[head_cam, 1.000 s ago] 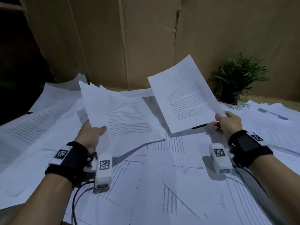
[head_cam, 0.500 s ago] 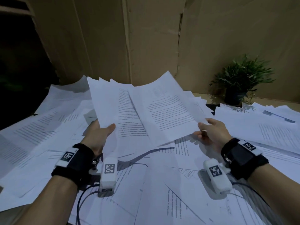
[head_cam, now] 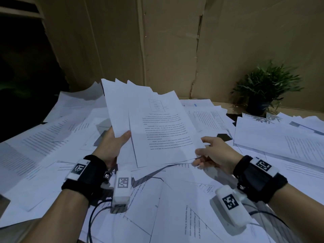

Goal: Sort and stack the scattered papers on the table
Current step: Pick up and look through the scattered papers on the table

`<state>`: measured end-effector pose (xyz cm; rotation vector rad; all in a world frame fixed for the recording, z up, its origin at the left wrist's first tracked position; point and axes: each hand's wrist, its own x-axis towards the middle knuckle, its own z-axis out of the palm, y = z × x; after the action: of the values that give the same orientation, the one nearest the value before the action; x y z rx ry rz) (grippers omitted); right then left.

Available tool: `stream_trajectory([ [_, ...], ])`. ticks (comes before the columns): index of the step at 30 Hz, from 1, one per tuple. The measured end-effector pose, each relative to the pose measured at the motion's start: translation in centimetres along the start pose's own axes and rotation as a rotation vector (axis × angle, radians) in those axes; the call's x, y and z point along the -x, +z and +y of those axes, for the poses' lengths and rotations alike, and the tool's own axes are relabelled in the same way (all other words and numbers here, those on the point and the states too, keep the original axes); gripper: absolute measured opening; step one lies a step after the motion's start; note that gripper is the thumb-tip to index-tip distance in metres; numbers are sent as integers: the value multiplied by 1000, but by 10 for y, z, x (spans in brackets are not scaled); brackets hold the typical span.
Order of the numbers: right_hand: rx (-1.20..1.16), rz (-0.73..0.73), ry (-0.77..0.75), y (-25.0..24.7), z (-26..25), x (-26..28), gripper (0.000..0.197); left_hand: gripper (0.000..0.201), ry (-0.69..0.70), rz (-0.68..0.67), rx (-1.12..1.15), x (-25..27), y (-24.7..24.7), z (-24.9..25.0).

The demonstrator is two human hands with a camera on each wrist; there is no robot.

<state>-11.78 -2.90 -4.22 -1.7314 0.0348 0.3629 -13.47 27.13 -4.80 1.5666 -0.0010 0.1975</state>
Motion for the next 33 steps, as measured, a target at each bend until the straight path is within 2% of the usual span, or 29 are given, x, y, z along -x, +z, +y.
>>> stream_trajectory([
  [4,101,-17,-74,3,-3,3,26,29,-24,-28,-28,0,2,2],
  [7,263,-70,-104,4,-8,5,31,37,-61,-51,-40,0,-1,-1],
  [9,326,-110,-84,3,-11,4,32,43,-59,-2,-63,-1,-2,-3],
  [12,139,-69,40,-4,-16,-5,29,43,-40,167,10,-6,-7,-7],
  [16,-225,189,190,-25,-20,-27,20,41,-80,388,76,-12,-16,-9],
  [19,-260,288,194,-36,-27,-43,15,43,-119,463,68,-16,-22,-15],
  [21,-114,304,188,-37,-35,-54,7,36,-138,514,30,-20,-25,-17],
  [23,238,268,165,-36,-42,-62,3,26,-189,549,42,-22,-26,-18],
  [25,640,155,120,-34,-47,-67,24,24,-237,549,99,-22,-25,-19],
  [27,898,70,125,-32,-53,-66,47,26,-244,534,123,-22,-24,-18],
  [30,1032,34,134,-31,-57,-64,52,33,-251,531,134,-22,-24,-18],
  [33,1073,10,82,-32,-53,-68,32,40,-254,510,147,-22,-26,-19],
])
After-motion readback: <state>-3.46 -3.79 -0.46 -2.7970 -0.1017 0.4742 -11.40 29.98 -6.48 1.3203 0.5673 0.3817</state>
